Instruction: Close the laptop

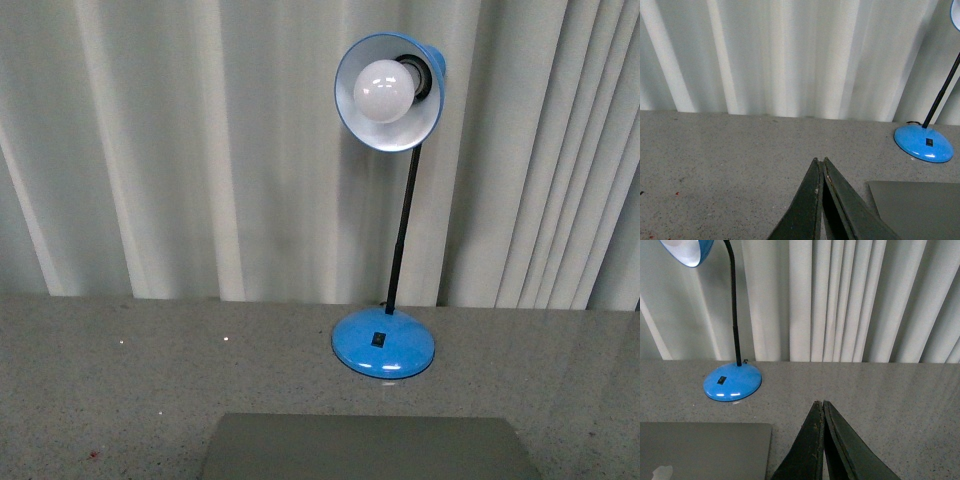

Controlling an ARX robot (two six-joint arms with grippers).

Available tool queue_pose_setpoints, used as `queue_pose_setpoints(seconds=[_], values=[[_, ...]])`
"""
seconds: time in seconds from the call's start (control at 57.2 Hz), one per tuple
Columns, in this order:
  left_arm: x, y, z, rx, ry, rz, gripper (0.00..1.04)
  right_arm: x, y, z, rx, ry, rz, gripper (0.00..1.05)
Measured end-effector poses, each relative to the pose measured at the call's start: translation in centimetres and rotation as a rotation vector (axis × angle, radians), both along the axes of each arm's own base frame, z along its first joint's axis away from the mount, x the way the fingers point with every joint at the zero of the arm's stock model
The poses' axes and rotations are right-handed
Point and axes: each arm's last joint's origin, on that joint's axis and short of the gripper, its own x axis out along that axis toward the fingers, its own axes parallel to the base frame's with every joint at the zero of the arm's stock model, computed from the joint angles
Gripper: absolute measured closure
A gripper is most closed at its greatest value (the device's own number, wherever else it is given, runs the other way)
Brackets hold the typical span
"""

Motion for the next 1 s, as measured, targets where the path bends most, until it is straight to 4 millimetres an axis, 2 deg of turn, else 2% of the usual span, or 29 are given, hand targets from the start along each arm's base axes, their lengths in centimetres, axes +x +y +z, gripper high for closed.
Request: queue_pose_setpoints(seconds=[0.455, 0.997], values=[[-1.7, 0.0, 0.4, 0.000, -0.013, 0.000, 1.01, -1.9, 0.0, 0.6, 0.000, -0.020, 0.000, 1.02], [-2.9, 0.0, 0.3, 0.000, -0.014, 0.000, 1.01, -3.1, 0.0, 0.6, 0.000, -0.023, 0.000, 1.02]])
